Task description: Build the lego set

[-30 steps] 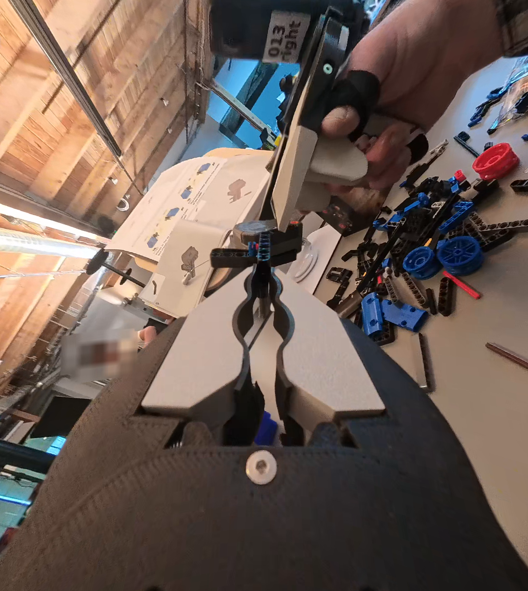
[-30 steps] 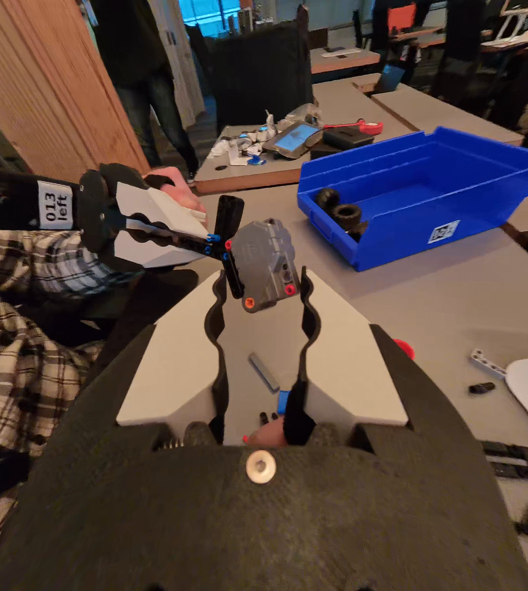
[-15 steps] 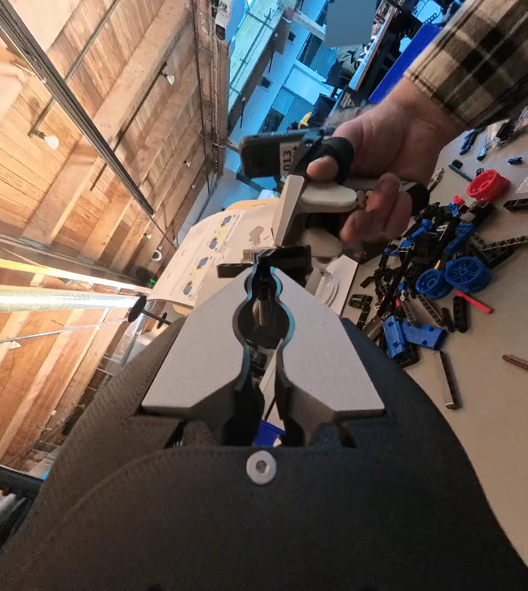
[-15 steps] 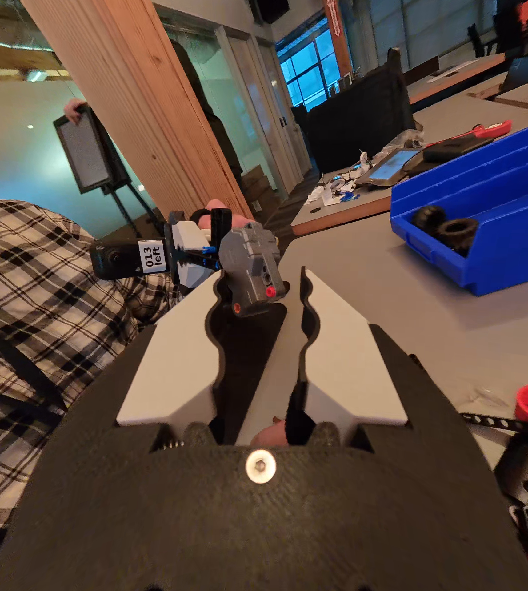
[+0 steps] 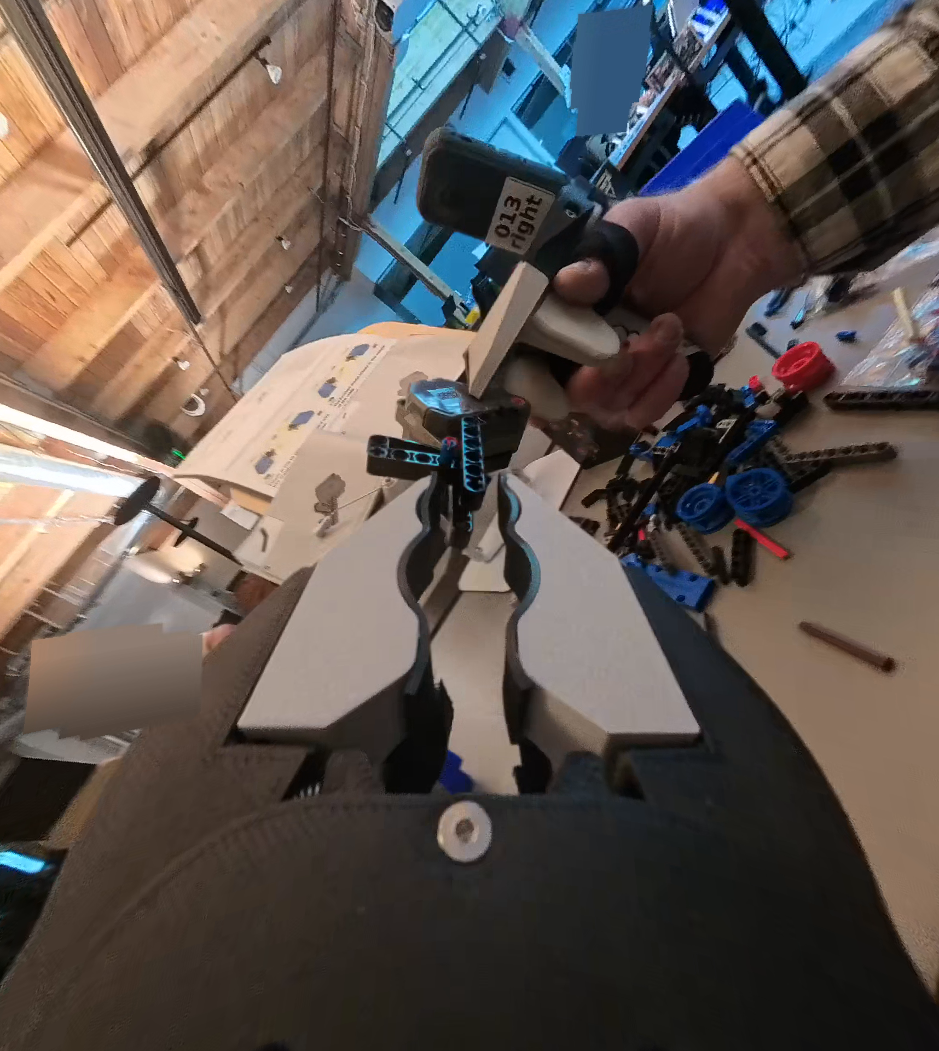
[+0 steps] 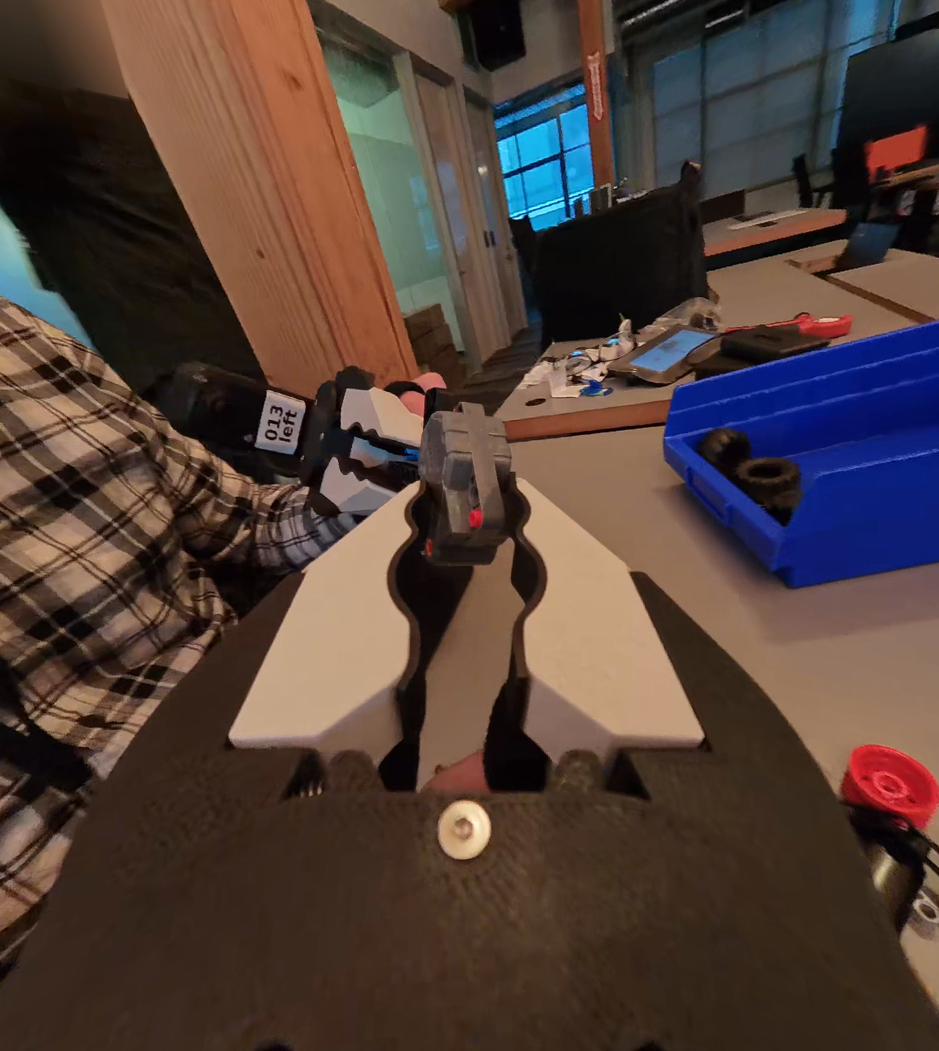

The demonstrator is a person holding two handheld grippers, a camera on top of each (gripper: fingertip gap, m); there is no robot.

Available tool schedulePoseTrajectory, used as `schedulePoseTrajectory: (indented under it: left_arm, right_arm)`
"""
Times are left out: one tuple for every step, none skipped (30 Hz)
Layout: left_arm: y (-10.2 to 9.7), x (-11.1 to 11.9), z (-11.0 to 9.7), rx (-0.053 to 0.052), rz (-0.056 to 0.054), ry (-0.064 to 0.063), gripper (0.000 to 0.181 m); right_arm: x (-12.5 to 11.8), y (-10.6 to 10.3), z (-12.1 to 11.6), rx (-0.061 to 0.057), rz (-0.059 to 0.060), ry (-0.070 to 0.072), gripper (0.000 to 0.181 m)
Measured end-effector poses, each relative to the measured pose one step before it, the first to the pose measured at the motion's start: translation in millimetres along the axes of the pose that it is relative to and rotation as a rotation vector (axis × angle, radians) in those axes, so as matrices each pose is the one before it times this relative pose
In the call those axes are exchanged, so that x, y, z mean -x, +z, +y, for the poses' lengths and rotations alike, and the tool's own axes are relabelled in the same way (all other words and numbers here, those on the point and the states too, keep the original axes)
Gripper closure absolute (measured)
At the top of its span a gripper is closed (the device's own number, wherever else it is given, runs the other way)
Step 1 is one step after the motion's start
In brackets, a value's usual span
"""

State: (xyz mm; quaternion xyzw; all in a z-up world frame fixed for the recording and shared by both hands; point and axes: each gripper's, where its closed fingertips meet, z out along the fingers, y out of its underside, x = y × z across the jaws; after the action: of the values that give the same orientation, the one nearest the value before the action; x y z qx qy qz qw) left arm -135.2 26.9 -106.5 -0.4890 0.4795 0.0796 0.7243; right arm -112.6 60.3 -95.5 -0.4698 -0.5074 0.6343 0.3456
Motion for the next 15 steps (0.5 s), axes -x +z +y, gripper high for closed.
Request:
schedulePoseTrajectory:
  left_arm:
    - [-0.8,0.36,0.5,-0.0087,0.0093,-0.0436,0.162]
    - [-0.65,0.09,1.15,-0.0039,0.0143,-0.0442,0.155]
    - [-0.98,0.81,1.37,-0.0012,0.006,-0.0296,0.149]
    - [-1.52,1.11,0.43,-0.0049,0.0023,-0.025,0.145]
    - [-1.52,1.05,-0.27,-0.0072,0.0054,-0.031,0.142]
    - [-1.39,1.14,-0.36,-0.0055,0.0116,-0.0429,0.138]
    - [-1.26,2.56,0.2,-0.0037,0.0107,-0.0558,0.134]
    - [-1.79,3.06,-0.85,-0.0103,0.0155,-0.0663,0.133]
    - [-1.83,3.5,-1.77,-0.0119,0.0137,-0.0593,0.134]
    - [-1.05,2.11,-0.72,0.0017,0.0204,-0.0445,0.136]
    - [0.84,1.79,2.69,0.0258,0.0196,-0.0354,0.136]
    - [2.38,-1.78,5.97,0.0429,0.0409,-0.0365,0.136]
    - [2.21,-2.43,4.35,0.0278,0.0366,-0.0253,0.136]
    - [1.6,-2.13,2.97,0.0165,0.0255,-0.0127,0.141]
    - [2.15,-3.49,6.64,0.0406,0.0341,-0.0205,0.145]
  right_arm:
    - [-0.4,0.04,-0.5,-0.0041,0.0086,-0.0051,0.157]
    - [-1.12,-0.25,-0.44,-0.0034,0.0129,-0.0063,0.157]
    - [-1.54,-0.59,-0.3,-0.0015,0.0171,-0.0098,0.157]
    - [-0.54,-0.71,0.04,0.0001,0.0093,-0.0057,0.157]
    - [-0.26,-0.57,0.94,0.0051,0.007,-0.0052,0.157]
    - [-1.61,-0.27,2.21,0.0137,0.0192,-0.0169,0.157]
    - [-2.32,0.17,3.99,0.0267,0.0276,-0.0286,0.157]
    - [-0.84,1.06,5.35,0.0379,0.0194,-0.0332,0.157]
    - [0.3,1.5,4.49,0.0329,0.0126,-0.0324,0.157]
    - [-0.42,1.76,3.29,0.0263,0.0175,-0.0299,0.157]
    - [0.53,2.15,3.71,0.0329,0.0133,-0.0371,0.157]
    - [2.32,2.95,3.86,0.0366,0.0055,-0.0457,0.157]
    - [1.96,3.25,2.09,0.0285,0.0068,-0.0413,0.157]
    - [1.01,3.33,0.86,0.0223,0.0101,-0.0357,0.157]
    - [2.02,3.42,0.51,0.0207,0.0004,-0.0343,0.157]
